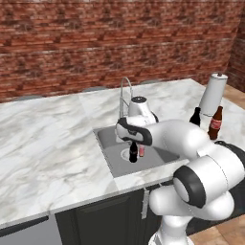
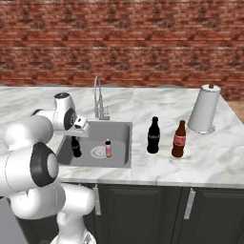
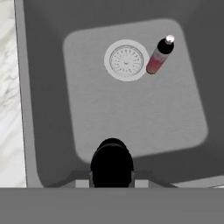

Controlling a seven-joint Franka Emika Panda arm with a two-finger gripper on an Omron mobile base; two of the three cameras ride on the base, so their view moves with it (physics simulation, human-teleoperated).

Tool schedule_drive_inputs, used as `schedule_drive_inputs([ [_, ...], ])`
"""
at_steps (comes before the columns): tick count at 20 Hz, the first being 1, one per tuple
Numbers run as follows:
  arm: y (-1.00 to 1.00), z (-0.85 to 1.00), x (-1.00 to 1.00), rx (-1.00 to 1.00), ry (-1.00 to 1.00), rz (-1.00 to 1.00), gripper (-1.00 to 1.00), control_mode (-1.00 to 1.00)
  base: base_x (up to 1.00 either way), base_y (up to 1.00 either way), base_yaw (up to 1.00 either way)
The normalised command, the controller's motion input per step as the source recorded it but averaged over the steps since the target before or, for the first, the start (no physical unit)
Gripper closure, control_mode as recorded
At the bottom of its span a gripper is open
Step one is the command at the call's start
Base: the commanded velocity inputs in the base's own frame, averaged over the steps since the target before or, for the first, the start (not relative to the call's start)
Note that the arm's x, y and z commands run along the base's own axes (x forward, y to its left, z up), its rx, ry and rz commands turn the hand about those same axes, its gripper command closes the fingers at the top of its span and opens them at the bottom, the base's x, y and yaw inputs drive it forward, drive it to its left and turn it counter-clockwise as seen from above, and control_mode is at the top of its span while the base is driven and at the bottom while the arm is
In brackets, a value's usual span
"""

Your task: Place the large bottle from the dining counter next to the other large bottle outside the sink, and place the small bottle from the dining counter next to the other small bottle inside the sink.

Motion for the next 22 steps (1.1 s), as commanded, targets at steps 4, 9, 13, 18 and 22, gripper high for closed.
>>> schedule_drive_inputs([
  [4, 0.0, -0.08, 0.25, 0.0, 0.0, 0.0, 1.0, -1.0, 0.0, 0.0, 0.0],
  [9, 0.0, -0.04, 0.29, 0.0, 0.0, 0.0, 1.0, -1.0, 0.0, 0.0, 0.0],
  [13, 0.0, -0.05, 0.2, 0.01, 0.0, 0.0, 1.0, -1.0, 0.0, 0.0, 0.0],
  [18, 0.0, -0.06, 0.07, 0.03, 0.0, 0.0, 1.0, -1.0, 0.0, 0.0, 0.0],
  [22, 0.06, -0.14, 0.0, 0.02, 0.0, 0.0, 1.0, -1.0, 0.0, 0.0, 0.0],
])
